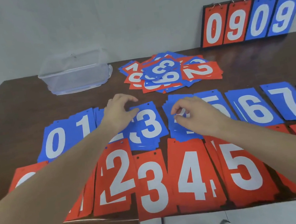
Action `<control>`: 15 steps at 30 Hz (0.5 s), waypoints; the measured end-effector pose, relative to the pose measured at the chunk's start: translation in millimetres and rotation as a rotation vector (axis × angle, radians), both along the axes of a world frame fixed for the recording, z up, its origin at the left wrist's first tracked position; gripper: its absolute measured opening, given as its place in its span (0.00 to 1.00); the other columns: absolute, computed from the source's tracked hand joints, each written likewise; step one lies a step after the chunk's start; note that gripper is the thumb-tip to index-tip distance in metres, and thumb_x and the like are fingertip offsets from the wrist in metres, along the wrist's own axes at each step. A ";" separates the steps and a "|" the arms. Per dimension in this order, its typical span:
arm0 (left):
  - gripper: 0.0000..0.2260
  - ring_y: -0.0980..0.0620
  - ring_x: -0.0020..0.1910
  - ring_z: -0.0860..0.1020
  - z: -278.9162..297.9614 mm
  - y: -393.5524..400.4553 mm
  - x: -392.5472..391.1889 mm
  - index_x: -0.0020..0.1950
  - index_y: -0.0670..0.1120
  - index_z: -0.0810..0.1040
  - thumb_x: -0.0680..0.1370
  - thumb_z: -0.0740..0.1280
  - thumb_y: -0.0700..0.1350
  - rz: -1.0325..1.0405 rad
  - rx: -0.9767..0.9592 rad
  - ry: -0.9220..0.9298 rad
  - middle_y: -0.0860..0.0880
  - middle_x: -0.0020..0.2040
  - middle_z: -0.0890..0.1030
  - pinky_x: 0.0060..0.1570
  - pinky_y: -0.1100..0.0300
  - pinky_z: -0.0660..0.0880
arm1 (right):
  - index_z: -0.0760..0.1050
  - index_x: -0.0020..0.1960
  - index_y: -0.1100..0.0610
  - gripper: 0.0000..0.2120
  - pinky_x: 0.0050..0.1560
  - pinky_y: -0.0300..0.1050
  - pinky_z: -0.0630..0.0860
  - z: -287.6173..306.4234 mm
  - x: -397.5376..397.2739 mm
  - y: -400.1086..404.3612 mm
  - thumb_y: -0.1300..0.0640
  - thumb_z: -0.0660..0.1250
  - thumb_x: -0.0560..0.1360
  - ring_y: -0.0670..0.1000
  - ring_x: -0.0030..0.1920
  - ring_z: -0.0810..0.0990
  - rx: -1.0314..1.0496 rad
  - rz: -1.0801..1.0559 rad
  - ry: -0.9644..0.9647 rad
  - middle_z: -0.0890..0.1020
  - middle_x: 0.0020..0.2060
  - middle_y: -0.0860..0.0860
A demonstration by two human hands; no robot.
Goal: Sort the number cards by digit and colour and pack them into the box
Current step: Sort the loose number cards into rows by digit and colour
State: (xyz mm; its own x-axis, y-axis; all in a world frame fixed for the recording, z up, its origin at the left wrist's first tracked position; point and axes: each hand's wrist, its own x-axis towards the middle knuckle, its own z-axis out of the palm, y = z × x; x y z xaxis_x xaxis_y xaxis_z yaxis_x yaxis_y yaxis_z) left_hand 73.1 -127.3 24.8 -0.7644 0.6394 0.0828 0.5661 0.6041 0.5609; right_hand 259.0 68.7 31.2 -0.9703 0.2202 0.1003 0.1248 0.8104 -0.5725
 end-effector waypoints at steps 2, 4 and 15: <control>0.08 0.51 0.62 0.74 -0.3 -17.8 4.9 0.57 0.54 0.80 0.79 0.70 0.45 -0.056 0.020 0.017 0.55 0.58 0.78 0.65 0.53 0.71 | 0.76 0.51 0.44 0.06 0.53 0.39 0.67 -0.8 -3.9 -6.4 0.55 0.67 0.79 0.44 0.52 0.71 0.000 0.037 -0.003 0.79 0.50 0.43; 0.06 0.52 0.61 0.75 -2.3 -39.1 10.3 0.55 0.54 0.81 0.79 0.70 0.45 -0.099 0.015 0.059 0.57 0.56 0.78 0.65 0.50 0.72 | 0.78 0.53 0.48 0.05 0.54 0.38 0.65 -1.7 -8.6 -14.0 0.56 0.67 0.79 0.44 0.53 0.71 0.025 0.067 0.004 0.79 0.51 0.44; 0.38 0.56 0.78 0.31 -9.2 -138.7 33.2 0.74 0.70 0.65 0.65 0.58 0.80 -0.452 -0.402 0.201 0.60 0.82 0.45 0.74 0.45 0.32 | 0.76 0.69 0.46 0.20 0.69 0.49 0.66 -10.5 -46.8 -60.9 0.43 0.66 0.79 0.50 0.69 0.69 0.253 0.226 -0.099 0.75 0.70 0.42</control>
